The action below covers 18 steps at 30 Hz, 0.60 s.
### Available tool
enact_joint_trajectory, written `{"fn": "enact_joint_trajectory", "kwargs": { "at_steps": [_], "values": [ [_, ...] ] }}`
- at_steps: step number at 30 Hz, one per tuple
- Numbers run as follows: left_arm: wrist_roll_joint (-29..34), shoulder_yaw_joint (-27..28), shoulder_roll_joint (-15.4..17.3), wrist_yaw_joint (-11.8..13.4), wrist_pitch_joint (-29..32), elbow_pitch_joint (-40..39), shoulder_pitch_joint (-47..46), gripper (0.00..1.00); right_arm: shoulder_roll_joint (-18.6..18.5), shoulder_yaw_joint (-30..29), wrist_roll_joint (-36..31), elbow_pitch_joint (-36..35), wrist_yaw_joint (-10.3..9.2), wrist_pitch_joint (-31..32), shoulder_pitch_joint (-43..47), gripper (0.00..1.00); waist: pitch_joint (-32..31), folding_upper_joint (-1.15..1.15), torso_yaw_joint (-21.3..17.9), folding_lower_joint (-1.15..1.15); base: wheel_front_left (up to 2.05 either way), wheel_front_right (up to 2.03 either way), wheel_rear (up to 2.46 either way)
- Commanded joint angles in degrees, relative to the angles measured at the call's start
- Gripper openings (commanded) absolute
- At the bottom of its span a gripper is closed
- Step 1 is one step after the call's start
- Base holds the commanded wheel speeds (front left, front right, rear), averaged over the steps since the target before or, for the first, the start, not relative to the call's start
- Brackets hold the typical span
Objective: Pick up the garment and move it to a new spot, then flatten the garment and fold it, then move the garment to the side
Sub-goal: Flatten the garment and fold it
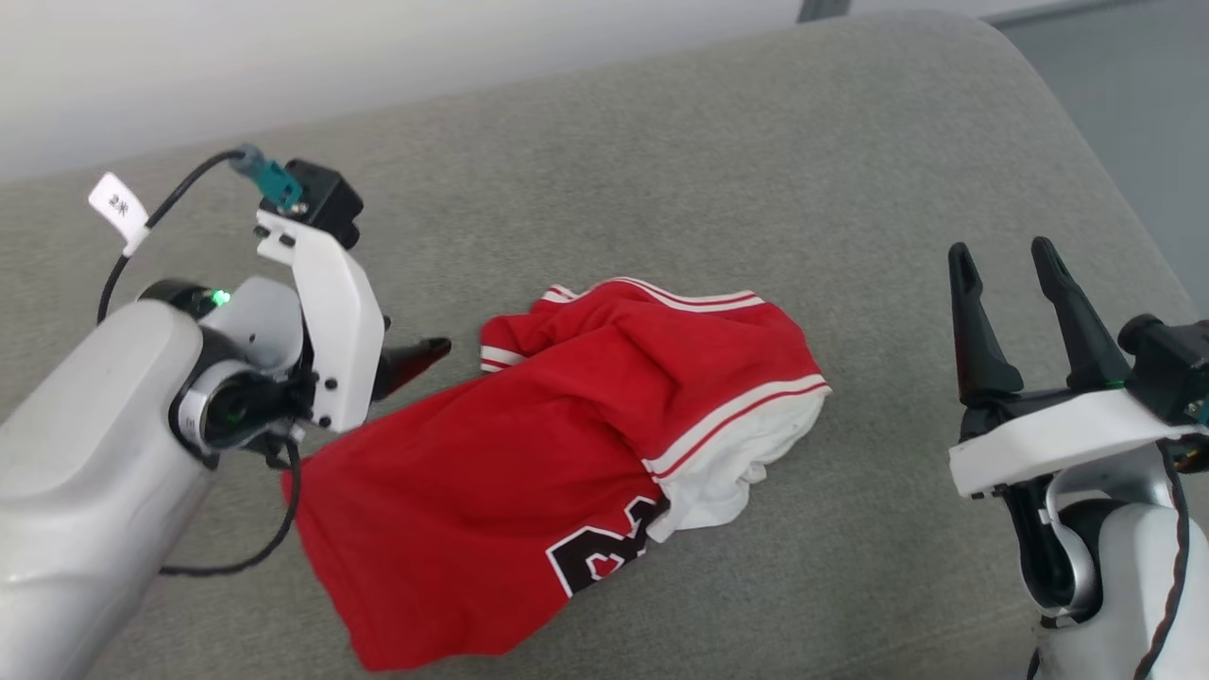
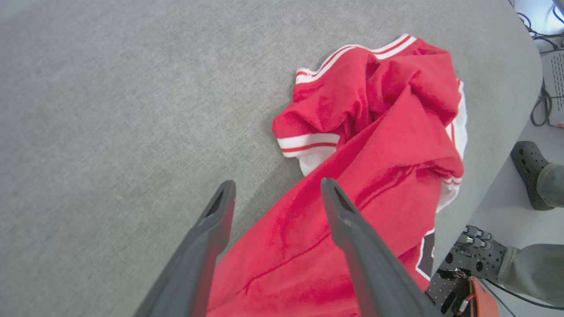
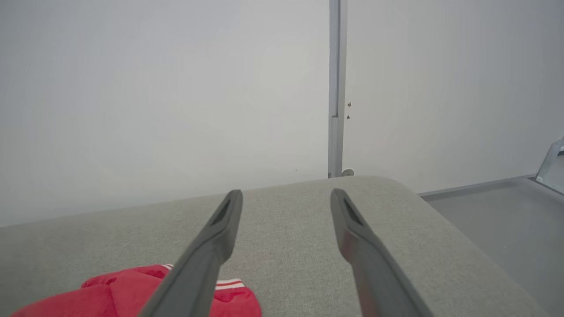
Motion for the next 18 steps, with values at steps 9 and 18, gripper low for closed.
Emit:
{"fn": "enact_joint_trajectory", "kwargs": {
  "at_steps": [9, 18],
  "values": [
    [1.98, -2.51, -3.67, -2.66, -0.92, 5.89, -6.48, 1.00, 0.04, 2.49, 2.25, 0.96, -0.02, -2.09, -2.84, 1.00, 4.22, 0.00, -5.16, 0.00, 0.00, 0.00, 0.00],
    [4.22, -6.77, -4.20, -3.09, -0.48, 11.22, -8.19, 1.00, 0.03, 3.87, 3.82, 2.20, -0.02, -3.70, -4.66, 1.00, 6.80, 0.00, -7.37, 0.00, 0.00, 0.00, 0.00]
  ]
}}
